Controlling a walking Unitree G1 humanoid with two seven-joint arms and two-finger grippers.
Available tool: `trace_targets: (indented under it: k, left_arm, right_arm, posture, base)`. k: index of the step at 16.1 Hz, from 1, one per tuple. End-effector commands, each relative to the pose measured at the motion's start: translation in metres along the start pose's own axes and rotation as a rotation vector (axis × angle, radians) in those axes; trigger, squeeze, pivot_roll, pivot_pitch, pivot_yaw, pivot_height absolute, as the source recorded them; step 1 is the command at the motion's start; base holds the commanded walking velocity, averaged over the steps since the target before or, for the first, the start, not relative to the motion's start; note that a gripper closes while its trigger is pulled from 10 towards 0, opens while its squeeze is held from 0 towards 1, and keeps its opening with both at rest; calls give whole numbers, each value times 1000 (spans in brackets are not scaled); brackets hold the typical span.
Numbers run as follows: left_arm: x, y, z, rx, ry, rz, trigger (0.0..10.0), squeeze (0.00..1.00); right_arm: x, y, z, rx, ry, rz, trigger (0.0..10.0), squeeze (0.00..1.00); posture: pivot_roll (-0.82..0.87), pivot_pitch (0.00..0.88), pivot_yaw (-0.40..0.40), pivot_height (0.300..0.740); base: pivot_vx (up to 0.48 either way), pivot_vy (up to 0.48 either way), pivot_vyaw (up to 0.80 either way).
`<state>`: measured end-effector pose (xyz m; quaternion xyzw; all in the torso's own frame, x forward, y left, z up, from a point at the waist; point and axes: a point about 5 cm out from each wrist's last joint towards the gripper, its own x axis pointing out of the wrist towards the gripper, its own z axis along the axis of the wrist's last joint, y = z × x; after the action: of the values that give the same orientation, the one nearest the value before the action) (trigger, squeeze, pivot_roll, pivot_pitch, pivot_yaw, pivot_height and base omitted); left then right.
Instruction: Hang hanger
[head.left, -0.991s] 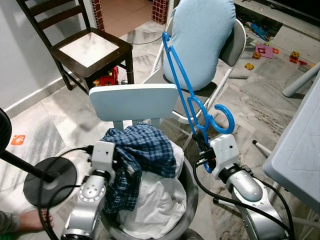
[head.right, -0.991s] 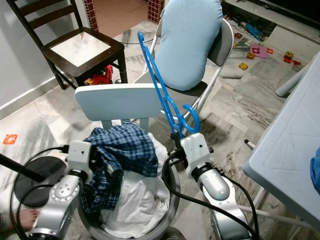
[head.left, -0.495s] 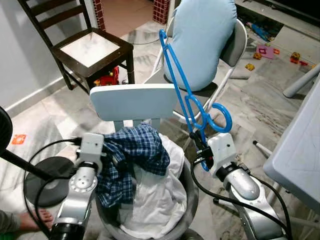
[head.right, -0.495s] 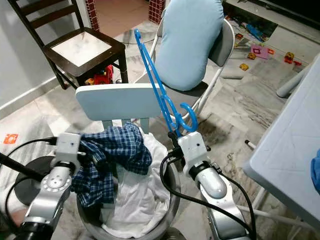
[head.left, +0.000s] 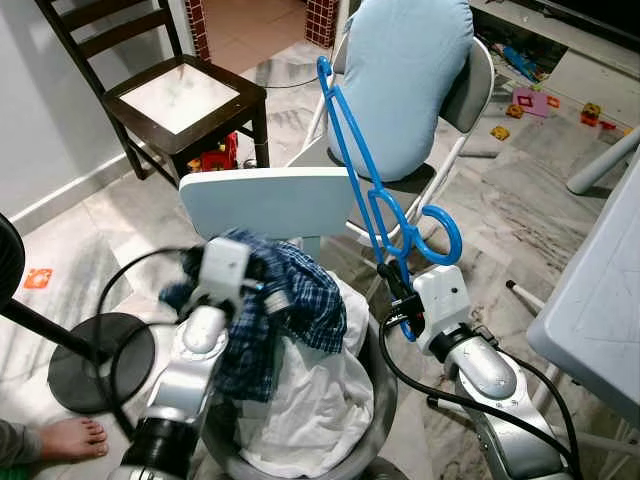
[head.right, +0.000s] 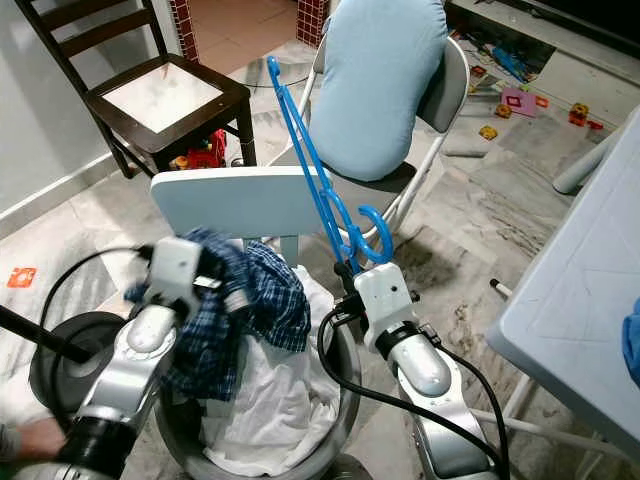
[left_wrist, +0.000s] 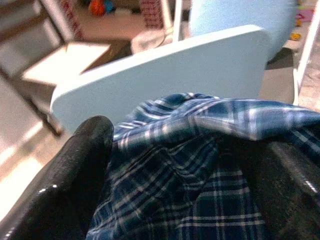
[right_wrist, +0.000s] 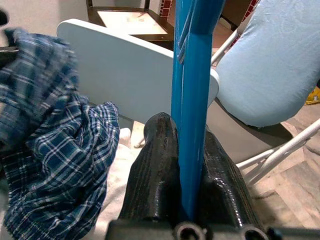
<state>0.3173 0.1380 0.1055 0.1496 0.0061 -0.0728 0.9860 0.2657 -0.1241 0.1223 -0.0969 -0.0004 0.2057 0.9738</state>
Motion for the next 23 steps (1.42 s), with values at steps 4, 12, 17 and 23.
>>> trace_targets:
  k: [4, 12, 17, 23]
  left_arm:
    - [-20, -11, -35, -49, 263, -166, 10000, 1000]
    - [-73, -23, -42, -225, 440, -231, 10000, 1000]
    - [-114, -20, -59, -106, 546, -322, 10000, 1000]
    - [-112, -23, -52, -111, 574, -459, 10000, 875]
  right_arm:
    - [-2, -2, -5, 2, 16, -15, 10000, 0]
    - [2, -1, -6, -1, 16, -2, 10000, 0]
    - [5, 1, -6, -1, 11, 12, 10000, 0]
    - [6, 1, -7, -3, 12, 17, 10000, 0]
  posture:
    - [-76, 176, -57, 740]
    - [-56, 168, -61, 740]
    - [-39, 165, -65, 740]
    - [-42, 163, -63, 740]
  base:
    - [0, 0, 0]
    - [0, 0, 0]
    - [0, 0, 0]
    - [0, 0, 0]
